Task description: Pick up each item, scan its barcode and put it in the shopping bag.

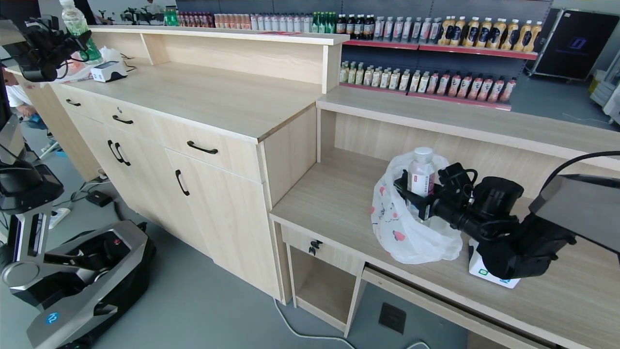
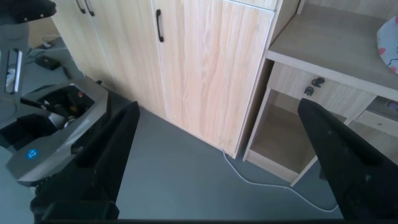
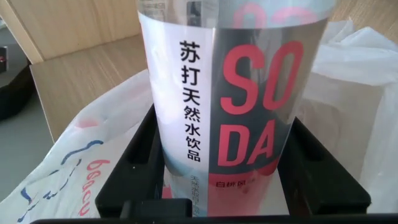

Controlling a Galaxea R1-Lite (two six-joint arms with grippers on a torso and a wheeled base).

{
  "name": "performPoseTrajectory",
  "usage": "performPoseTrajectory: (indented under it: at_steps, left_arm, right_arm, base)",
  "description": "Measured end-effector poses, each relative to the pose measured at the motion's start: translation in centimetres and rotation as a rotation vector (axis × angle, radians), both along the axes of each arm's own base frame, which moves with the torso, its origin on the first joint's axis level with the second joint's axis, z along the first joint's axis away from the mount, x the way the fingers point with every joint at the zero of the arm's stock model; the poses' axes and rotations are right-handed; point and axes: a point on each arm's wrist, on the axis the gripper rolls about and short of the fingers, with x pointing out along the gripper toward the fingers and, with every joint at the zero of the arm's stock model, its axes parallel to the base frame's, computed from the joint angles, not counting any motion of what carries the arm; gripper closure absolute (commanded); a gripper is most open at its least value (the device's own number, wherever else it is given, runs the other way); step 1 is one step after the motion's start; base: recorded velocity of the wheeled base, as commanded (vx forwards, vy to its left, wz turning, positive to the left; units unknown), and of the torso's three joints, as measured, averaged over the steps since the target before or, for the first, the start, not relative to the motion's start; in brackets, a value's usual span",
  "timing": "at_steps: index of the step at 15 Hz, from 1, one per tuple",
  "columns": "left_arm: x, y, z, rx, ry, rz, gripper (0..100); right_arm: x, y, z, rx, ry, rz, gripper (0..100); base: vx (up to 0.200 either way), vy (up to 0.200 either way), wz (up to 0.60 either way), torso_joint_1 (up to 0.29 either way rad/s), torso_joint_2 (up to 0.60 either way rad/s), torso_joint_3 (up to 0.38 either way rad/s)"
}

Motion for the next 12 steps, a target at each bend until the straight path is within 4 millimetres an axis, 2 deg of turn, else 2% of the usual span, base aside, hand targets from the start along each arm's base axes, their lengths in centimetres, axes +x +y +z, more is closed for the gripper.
performPoseTrajectory:
  at_steps: [3, 12]
  left_arm:
    - [0.0, 0.0, 0.0, 0.000, 0.000, 0.000, 0]
    - [0.0, 0.0, 0.0, 0.000, 0.000, 0.000, 0]
  right_arm:
    - [0.6, 0.1, -1.7, -0.001, -0.001, 0.039, 100]
    - [1.9, -0.6, -4.8, 0.000, -0.043, 0.070, 100]
  base:
    - [0.000, 0.000, 0.00, 0.000, 0.00, 0.000]
    - [0.000, 0.000, 0.00, 0.000, 0.00, 0.000]
